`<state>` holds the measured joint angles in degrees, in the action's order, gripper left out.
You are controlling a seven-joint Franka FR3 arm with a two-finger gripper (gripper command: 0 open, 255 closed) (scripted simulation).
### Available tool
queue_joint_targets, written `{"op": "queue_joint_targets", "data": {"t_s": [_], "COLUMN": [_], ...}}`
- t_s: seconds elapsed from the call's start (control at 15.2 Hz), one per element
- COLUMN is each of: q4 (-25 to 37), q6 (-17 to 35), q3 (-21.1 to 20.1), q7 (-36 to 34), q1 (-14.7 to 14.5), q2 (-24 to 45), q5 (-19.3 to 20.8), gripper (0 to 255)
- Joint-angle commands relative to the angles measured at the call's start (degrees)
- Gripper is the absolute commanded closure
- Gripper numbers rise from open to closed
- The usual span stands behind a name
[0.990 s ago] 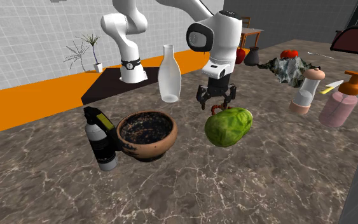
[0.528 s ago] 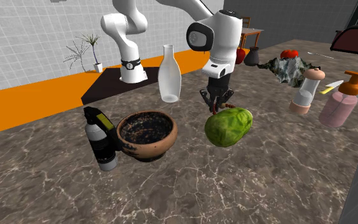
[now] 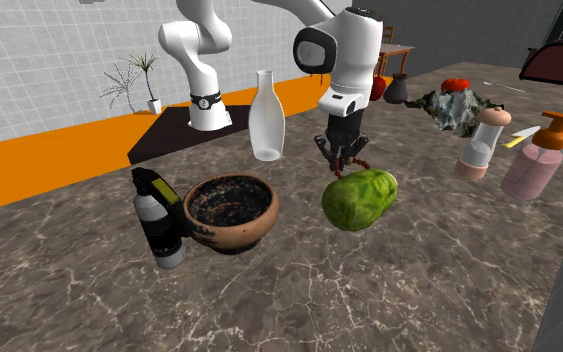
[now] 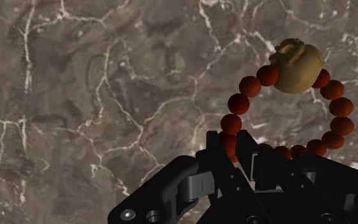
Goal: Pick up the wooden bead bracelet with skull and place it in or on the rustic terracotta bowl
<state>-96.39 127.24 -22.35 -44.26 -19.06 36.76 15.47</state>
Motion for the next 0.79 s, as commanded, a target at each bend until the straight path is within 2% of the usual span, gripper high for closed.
{"op": "queue_joint_targets", "data": {"t_s": [0.0,0.73], "q4": [0.07,1.72], "q6": [-1.04,-7.10], "q3": [-0.32,-1.73], "q7": [0.18,1.32], "q1": [0.19,1.07], "q2": [-0.98,-5.63], "q5": [-0.40,-2.49], "gripper": [255,255]}}
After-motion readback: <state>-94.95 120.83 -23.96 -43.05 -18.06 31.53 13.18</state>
